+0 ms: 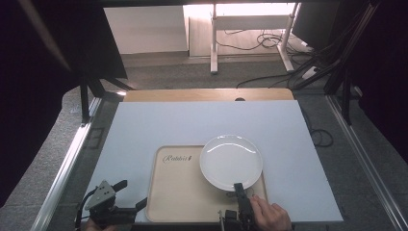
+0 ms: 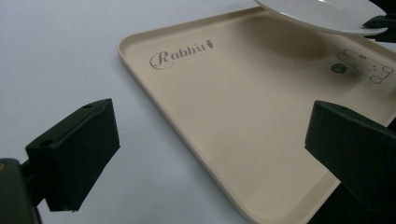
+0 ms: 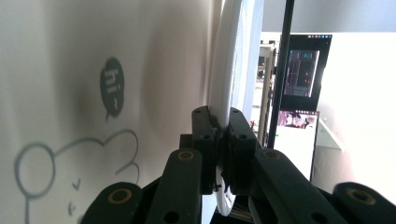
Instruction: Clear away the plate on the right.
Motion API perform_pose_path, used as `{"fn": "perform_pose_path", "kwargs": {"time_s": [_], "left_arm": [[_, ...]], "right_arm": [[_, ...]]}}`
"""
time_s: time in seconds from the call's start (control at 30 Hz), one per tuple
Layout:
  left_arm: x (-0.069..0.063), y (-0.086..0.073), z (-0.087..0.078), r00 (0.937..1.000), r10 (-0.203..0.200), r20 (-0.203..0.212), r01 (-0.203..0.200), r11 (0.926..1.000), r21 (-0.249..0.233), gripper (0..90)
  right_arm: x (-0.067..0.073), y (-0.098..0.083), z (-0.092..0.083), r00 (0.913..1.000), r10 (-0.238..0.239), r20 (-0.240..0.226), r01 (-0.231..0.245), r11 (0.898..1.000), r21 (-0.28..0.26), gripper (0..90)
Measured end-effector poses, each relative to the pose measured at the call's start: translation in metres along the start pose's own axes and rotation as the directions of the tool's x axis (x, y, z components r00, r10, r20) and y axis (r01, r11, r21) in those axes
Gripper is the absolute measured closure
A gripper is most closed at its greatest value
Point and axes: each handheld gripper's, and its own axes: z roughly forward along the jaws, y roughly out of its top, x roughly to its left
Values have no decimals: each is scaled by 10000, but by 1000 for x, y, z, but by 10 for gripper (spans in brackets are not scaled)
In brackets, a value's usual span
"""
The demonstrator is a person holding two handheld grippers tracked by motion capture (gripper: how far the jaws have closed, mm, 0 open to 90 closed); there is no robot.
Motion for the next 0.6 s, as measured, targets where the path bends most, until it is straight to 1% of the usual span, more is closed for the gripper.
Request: {"fn": "perform_pose_path", "kwargs": {"time_s": [0.03,0.07,0.13,0.2,0.23,0.27,0.37,0.43,0.5,0.53,0.6], "left_arm": [[0,0,0,10000,-1,0,1,10000,-2,27],[0,0,0,10000,0,1,0,10000,-2,27],[0,0,0,10000,3,1,-3,10000,0,27],[0,0,0,10000,11,-2,-11,10000,0,27],[0,0,0,10000,13,-2,-13,10000,-2,27],[0,0,0,10000,27,-8,-27,10000,12,27],[0,0,0,10000,4,-9,-4,10000,-3,27],[0,0,0,10000,20,-5,-20,10000,7,27],[0,0,0,10000,11,6,-11,10000,-8,27],[0,0,0,10000,15,6,-15,10000,-7,27],[0,0,0,10000,12,7,-12,10000,-1,27]], "right_arm": [[-1,1,1,10000,-92,15,92,9999,-90,855],[0,4,0,10000,-17,-14,17,10000,-96,855],[0,7,0,9999,-141,1,141,9997,-186,855],[1,11,1,10000,-85,-44,84,9995,-295,855],[0,12,2,9999,-149,-33,148,9991,-388,855],[1,14,2,9999,-101,-61,99,9992,-387,855],[2,20,2,9999,-148,-83,143,9985,-537,855],[1,23,3,9996,-260,-65,255,9974,-677,855],[2,26,3,9997,-216,-126,207,9976,-656,855],[2,28,4,9994,-319,-104,310,9963,-804,855],[4,31,4,9995,-264,-150,250,9962,-836,855]]}}
